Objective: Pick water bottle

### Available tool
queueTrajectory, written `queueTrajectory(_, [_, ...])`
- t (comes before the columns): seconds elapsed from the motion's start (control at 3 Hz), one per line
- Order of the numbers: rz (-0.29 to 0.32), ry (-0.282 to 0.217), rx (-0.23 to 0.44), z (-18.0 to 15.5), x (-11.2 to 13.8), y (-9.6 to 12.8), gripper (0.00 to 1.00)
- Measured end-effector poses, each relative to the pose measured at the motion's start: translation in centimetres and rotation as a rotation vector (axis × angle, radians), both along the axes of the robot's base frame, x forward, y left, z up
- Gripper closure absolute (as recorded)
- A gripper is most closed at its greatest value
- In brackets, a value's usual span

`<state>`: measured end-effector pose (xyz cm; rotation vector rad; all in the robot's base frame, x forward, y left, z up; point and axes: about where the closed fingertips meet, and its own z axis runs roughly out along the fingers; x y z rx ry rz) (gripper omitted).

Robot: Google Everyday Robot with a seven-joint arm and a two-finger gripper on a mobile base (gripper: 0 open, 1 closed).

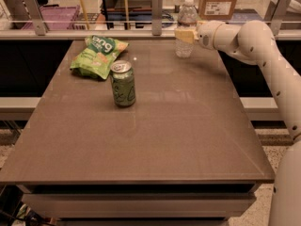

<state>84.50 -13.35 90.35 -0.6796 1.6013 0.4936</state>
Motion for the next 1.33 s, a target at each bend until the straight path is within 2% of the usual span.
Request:
queueTrajectory(0.67, [0.010, 0.000, -0.030, 2.1, -0.9, 0.1, 1.00])
queueTrajectory(1.0, [0.007, -0.008, -0.047, 4.4, -1.6, -0.5, 1.00])
queueTrajectory(1.33, [-0.022, -0.049, -0.082, 7.4, -2.4, -1.4, 1.00])
